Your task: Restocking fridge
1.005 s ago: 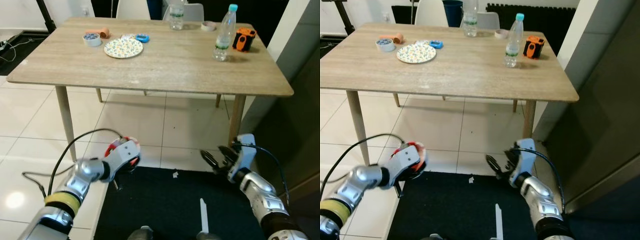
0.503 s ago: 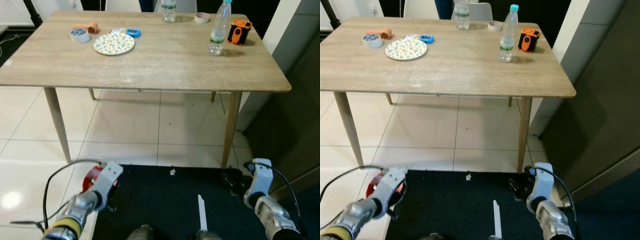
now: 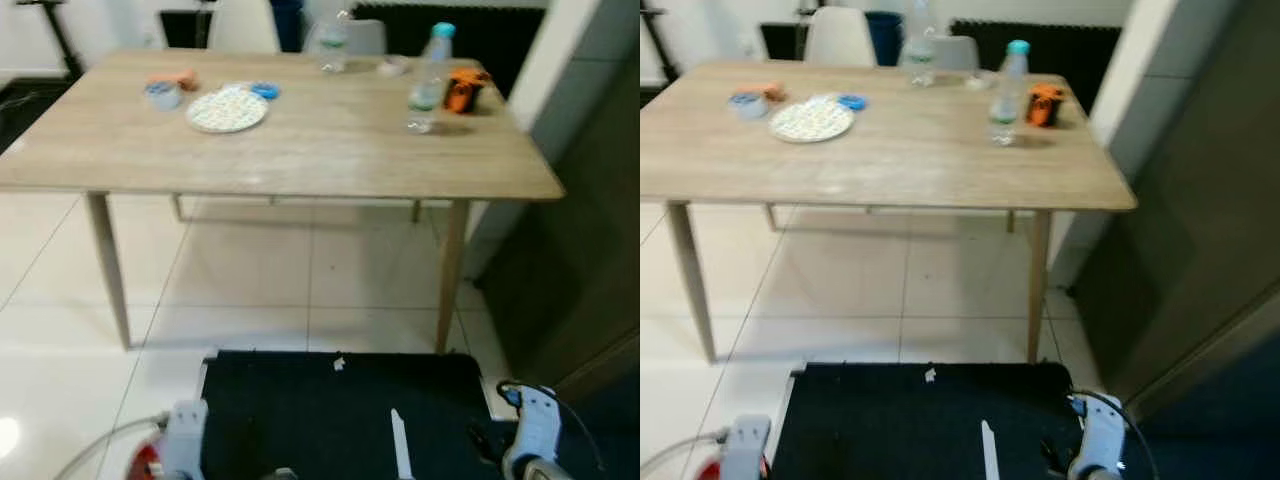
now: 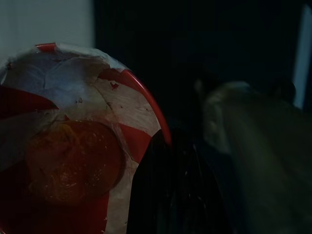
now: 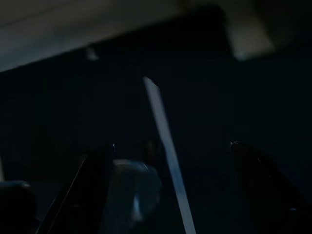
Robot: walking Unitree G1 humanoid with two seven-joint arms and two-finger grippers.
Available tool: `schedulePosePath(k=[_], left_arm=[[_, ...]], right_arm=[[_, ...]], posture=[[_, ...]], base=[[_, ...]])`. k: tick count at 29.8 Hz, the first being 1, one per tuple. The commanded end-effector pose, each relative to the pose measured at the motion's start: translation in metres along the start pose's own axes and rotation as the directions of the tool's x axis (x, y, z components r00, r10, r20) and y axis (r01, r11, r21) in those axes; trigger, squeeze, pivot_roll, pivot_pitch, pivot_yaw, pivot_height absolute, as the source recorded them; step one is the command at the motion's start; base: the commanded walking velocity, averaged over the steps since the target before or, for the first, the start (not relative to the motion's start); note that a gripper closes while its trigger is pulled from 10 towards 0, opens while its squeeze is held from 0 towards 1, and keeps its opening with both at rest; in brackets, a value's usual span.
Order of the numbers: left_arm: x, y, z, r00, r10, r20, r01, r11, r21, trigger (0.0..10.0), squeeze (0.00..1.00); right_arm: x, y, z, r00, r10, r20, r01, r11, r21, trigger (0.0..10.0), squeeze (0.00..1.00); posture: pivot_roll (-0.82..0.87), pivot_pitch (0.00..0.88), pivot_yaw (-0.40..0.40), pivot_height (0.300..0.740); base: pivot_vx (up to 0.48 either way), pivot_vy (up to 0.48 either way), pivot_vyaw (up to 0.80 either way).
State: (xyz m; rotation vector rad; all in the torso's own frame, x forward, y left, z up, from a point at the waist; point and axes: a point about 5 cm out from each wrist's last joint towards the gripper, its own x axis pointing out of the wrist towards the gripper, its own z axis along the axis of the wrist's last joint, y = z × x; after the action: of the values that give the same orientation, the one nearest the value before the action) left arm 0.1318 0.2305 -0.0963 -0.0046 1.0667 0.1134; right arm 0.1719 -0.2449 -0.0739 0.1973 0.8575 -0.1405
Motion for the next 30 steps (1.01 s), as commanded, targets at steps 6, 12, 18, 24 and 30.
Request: schedulePosePath(k=[6, 12, 18, 24, 30], left_arm=[[0.001, -0.011, 0.0, 1.0, -0.018, 0.005, 0.018, 1.0, 0.024, 10.0, 0.0], [0.002, -0.008, 0.009, 1.0, -0.019, 0.021, 0.018, 0.999, 0.029, 10.0, 0.0], [0.003, -0.01, 0.014, 0.999, -0.019, 0.034, 0.018, 0.999, 0.03, 10.0, 0.0], [0.003, -0.017, 0.009, 0.999, -0.031, 0.021, 0.031, 0.999, 0.031, 10.0, 0.0], [0.003, -0.018, 0.007, 0.999, -0.035, 0.015, 0.034, 0.999, 0.03, 10.0, 0.0]], right_arm=[[-0.001, -0.002, -0.006, 0.999, -0.026, -0.03, 0.026, 0.999, 0.017, 10.0, 0.0], [-0.001, -0.001, -0.008, 0.999, -0.029, -0.035, 0.03, 0.999, 0.018, 10.0, 0.0], [-0.002, -0.001, -0.01, 0.999, -0.031, -0.042, 0.032, 0.999, 0.015, 10.0, 0.0], [-0.001, -0.001, -0.009, 0.999, -0.025, -0.035, 0.025, 1.0, 0.008, 10.0, 0.0], [-0.001, 0.001, -0.006, 1.0, -0.012, -0.017, 0.012, 1.0, 0.014, 10.0, 0.0]], posture=[[-0.02, 0.0, -0.012, 0.74], [-0.02, 0.0, -0.01, 0.74], [-0.02, 0.0, -0.011, 0.74], [-0.03, 0.0, -0.013, 0.74], [-0.03, 0.001, -0.017, 0.74]], base=[[0.0, 0.0, -0.8], [0.0, 0.0, -0.8], [0.0, 0.0, -0.8], [0.0, 0.0, -0.8], [0.0, 0.0, -0.13]])
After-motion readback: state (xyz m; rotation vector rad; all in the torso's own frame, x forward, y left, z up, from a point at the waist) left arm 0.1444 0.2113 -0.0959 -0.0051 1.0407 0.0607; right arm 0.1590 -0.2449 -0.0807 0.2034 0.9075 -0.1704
